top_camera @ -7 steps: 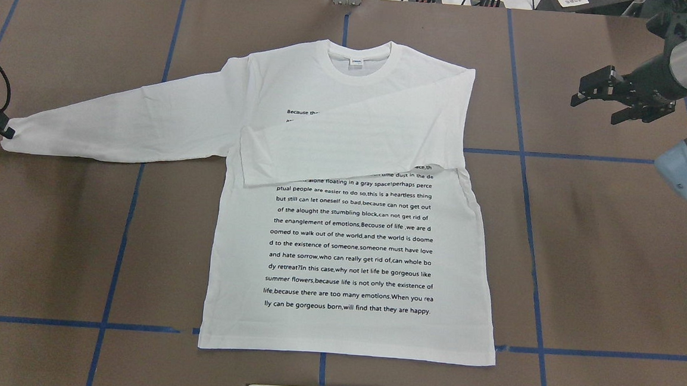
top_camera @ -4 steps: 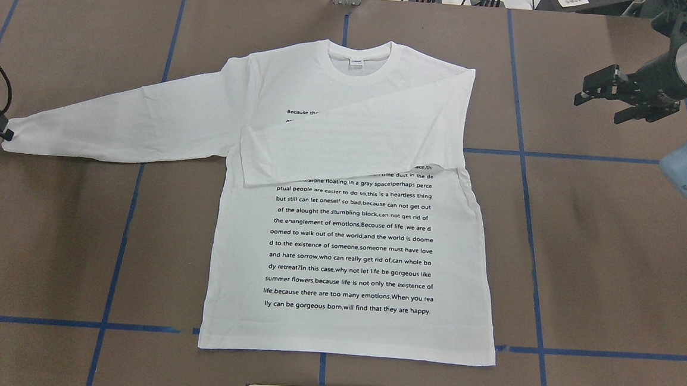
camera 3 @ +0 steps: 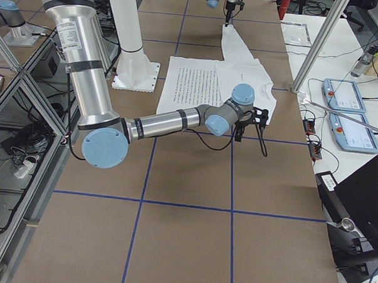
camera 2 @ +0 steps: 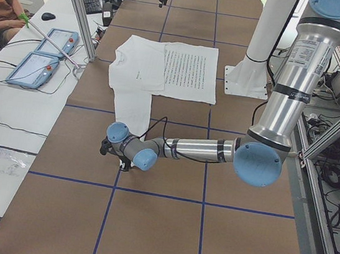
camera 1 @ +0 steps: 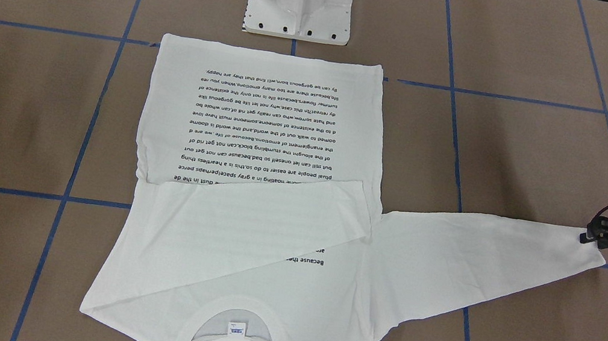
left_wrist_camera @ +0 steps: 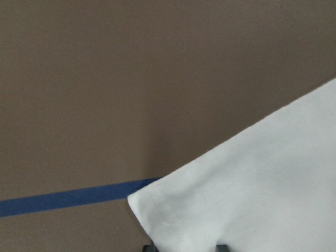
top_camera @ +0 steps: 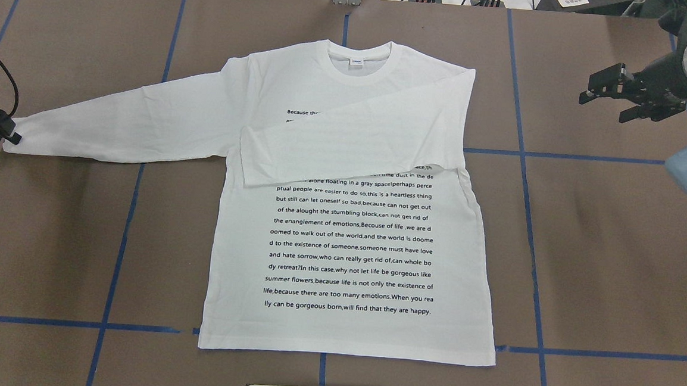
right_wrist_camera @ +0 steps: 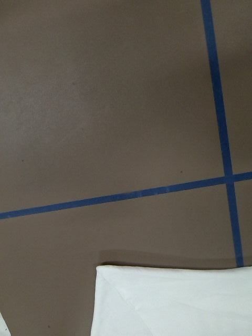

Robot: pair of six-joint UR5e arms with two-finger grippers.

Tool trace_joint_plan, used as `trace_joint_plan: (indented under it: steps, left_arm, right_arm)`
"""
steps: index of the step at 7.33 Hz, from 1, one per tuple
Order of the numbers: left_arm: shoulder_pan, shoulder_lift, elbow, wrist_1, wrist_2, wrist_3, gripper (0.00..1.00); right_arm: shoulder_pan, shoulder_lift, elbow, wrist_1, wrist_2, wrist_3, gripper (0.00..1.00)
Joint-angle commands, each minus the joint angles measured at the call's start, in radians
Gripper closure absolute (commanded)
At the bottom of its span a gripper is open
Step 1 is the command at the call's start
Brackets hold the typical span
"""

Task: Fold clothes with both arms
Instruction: 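Lower the left gripper onto the cuff of the sleeve nearest it and grasp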

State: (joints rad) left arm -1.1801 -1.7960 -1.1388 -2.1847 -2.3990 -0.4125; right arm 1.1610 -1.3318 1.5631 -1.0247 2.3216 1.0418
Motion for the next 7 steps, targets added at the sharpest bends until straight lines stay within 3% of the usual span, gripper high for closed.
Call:
trace_joint_plan:
  steps: [1, 3, 6, 7]
  left_arm:
    - [0.0, 0.003, 0.005, -0.026, 0.0, 0.001, 0.69]
    - [0.0, 0.001, 0.007, -0.024, 0.001, -0.006, 1.0]
    - [0.002, -0.003, -0.007, -0.024, -0.003, -0.009, 1.0]
    - [0.002, -0.008, -0.006, -0.027, -0.046, -0.005, 1.0]
  right_arm:
    - [0.002, -0.029, 0.035, 0.0, -0.002, 0.001, 0.01]
    - [0.002, -0.04, 0.045, 0.0, -0.007, 0.003, 0.01]
    - [0.0, -0.04, 0.04, -0.002, -0.008, 0.001, 0.01]
    - [0.0, -0.038, 0.038, -0.002, -0.008, 0.001, 0.01]
